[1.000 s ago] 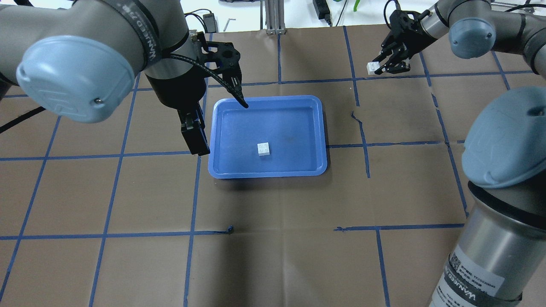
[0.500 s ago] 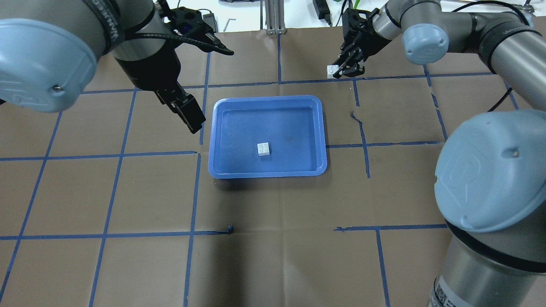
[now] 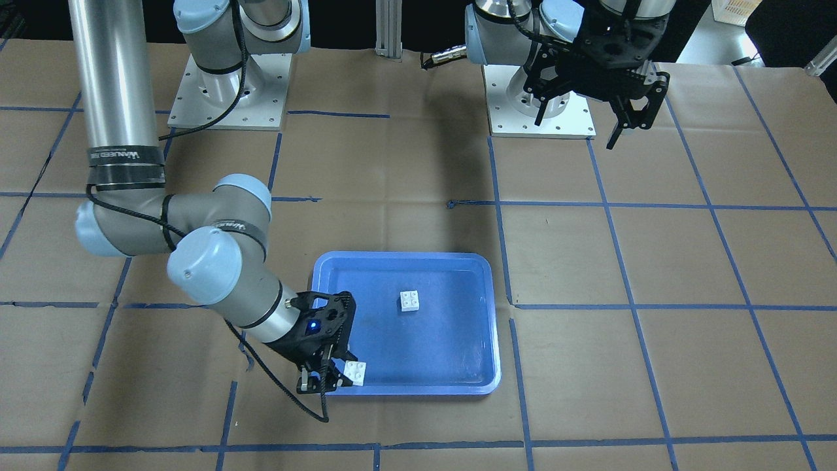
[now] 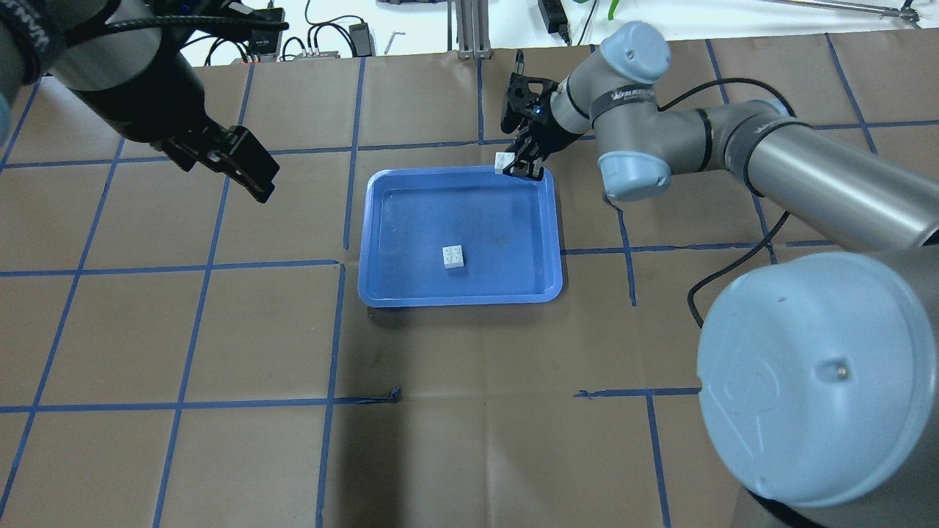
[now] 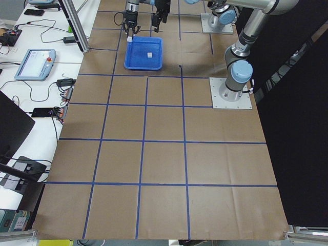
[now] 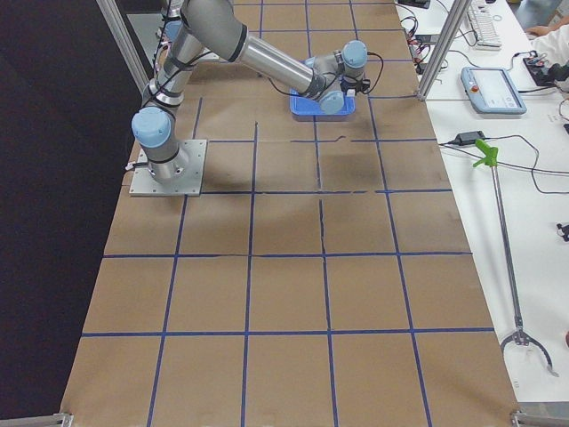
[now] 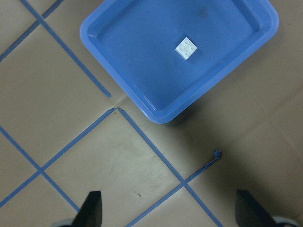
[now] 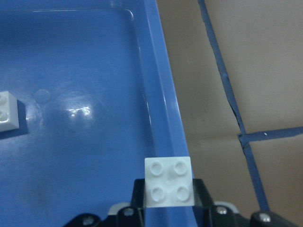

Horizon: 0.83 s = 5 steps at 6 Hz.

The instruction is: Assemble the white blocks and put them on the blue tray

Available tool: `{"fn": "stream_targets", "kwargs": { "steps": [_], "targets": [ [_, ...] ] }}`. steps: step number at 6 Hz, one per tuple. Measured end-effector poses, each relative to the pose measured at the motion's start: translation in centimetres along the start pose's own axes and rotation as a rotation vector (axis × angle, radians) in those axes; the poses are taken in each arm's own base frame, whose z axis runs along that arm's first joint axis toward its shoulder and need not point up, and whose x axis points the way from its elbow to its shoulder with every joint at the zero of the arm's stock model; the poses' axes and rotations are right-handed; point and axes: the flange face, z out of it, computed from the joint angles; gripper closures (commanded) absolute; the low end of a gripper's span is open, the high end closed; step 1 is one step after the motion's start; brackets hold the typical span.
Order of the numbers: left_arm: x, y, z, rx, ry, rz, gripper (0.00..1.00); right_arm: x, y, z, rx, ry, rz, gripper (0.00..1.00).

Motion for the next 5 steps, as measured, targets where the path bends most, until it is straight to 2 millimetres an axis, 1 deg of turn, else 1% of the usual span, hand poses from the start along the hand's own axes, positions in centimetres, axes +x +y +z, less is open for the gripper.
{"fn": "stream_targets", "kwargs": {
  "steps": [1, 2, 3, 4, 5],
  "targets": [
    [-0.5, 0.2, -0.2, 0.005, -0.002, -0.138, 0.01, -3.1, -0.4, 1.0, 0.000, 0.027, 0.003, 0.79],
    [-0.6, 0.0, 0.0, 0.005, 0.001, -0.286, 0.01, -5.4, -0.6, 0.4, -0.001, 0.032, 0.004, 0.79],
    [-0.7, -0.5, 0.4, 0.006, 0.006, -0.384, 0.01, -7.5, -0.5, -0.4, -0.002, 0.023, 0.008, 0.79],
    [-0.9, -1.0, 0.6, 0.012, 0.008, -0.422, 0.01, -9.3, -0.2, -0.8, -0.003, 0.008, 0.011, 0.79],
    [-0.9, -1.3, 0.9, 0.014, 0.009, -0.430, 0.01, -10.2, -0.1, -0.6, -0.003, -0.006, 0.007, 0.79]
  ]
}}
